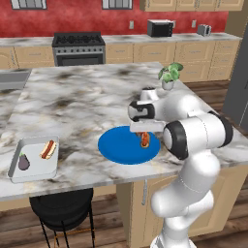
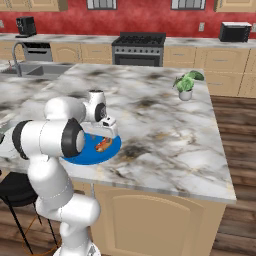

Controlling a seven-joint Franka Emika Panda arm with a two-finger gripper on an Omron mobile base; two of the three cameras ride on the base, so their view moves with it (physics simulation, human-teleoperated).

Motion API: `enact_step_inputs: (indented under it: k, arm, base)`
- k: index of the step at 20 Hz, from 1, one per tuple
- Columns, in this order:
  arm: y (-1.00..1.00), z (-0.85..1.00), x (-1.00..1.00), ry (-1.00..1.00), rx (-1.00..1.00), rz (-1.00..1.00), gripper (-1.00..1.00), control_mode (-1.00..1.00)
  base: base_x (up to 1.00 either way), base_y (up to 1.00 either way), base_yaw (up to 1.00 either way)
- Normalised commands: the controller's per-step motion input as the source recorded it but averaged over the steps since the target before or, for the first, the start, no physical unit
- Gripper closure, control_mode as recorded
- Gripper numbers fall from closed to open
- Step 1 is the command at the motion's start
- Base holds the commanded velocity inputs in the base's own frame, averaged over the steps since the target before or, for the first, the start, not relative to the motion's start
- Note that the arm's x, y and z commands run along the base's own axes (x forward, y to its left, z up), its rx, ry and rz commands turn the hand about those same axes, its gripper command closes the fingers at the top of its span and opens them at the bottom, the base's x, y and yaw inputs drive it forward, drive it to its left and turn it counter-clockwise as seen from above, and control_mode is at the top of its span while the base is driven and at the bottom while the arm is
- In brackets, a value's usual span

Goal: Place one cooked food and one vegetable from the large plate to each tupperware container.

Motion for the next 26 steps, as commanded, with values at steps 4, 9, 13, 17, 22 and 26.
enact_step_inputs:
  k: [4, 9, 13, 17, 22, 26]
  arm:
    - [-0.01, -0.36, 0.44, 0.01, 0.00, 0.00, -1.00, -1.00]
    - [0.00, -0.34, 0.43, 0.04, 0.00, 0.00, -1.00, -1.00]
    - [-0.04, -0.34, 0.15, 0.04, 0.00, 0.00, -1.00, -1.00]
    - [0.00, -0.37, 0.10, 0.01, 0.00, 0.00, -1.00, -1.00]
    - [0.01, -0.34, -0.04, 0.00, 0.00, 0.00, 1.00, -1.00]
    - [0.00, -0.01, -0.57, 0.00, 0.00, 0.00, 1.00, -1.00]
  base:
    - [0.00, 0.00, 0.00]
    - [0.00, 0.00, 0.00]
    - [0.00, 0.00, 0.00]
    - [0.00, 0.00, 0.00]
    - [0.00, 0.00, 0.00]
    - [0.00, 0.00, 0.00]
